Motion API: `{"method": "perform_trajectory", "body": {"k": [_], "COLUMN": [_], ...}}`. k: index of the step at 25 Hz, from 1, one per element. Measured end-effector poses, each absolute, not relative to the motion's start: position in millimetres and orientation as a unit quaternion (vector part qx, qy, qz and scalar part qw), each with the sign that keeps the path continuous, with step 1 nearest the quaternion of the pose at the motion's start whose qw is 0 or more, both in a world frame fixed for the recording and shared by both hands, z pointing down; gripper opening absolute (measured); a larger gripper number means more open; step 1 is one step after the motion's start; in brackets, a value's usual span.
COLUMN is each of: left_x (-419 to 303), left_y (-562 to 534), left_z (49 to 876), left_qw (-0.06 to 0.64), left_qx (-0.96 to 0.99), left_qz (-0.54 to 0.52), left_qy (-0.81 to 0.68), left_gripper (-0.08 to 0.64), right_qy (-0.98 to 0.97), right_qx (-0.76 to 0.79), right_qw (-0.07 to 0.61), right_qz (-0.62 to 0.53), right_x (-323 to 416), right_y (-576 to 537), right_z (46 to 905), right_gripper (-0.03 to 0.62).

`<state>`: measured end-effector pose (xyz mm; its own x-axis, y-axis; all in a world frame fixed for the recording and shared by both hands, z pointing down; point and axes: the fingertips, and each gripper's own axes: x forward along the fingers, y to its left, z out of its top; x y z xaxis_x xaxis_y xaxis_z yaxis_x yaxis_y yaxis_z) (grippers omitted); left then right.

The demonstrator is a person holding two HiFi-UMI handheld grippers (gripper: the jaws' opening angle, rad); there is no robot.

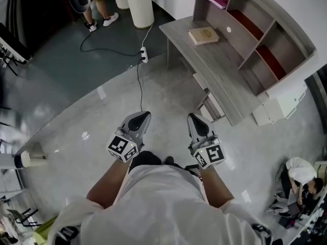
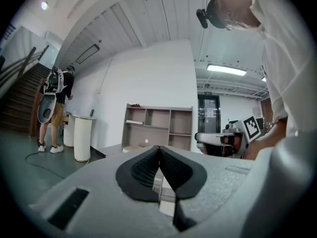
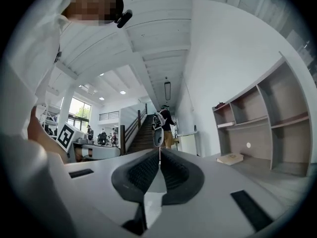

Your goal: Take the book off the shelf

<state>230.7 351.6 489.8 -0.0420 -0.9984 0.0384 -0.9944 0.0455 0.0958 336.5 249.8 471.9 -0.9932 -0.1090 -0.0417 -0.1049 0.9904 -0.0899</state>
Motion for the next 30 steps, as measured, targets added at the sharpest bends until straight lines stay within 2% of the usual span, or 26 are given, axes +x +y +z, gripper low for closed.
{"method": "perform_trajectory", "body": {"k": [13, 30], "left_x": [191.0, 36.3], "left_y": [310.3, 206.6], "left_z": [513.6, 514.5], "left_qw": [0.069, 0.092], "left_qx": [0.692, 0.720], "left_qz": [-0.051, -0.116], "left_qy": [-0.716, -0.678], "left_gripper": [0.015, 0.015], "right_qy": [0.994, 0.989], "right_qx": [-0.095, -0.122], "right_qw": [0.020, -0.001], "right_qz": [-0.058, -0.077], "right_x": [314.0, 158.7], "right_y": [194.0, 110.3], "right_z": [491.4, 477.6], "right_gripper": [0.020, 0.020]}}
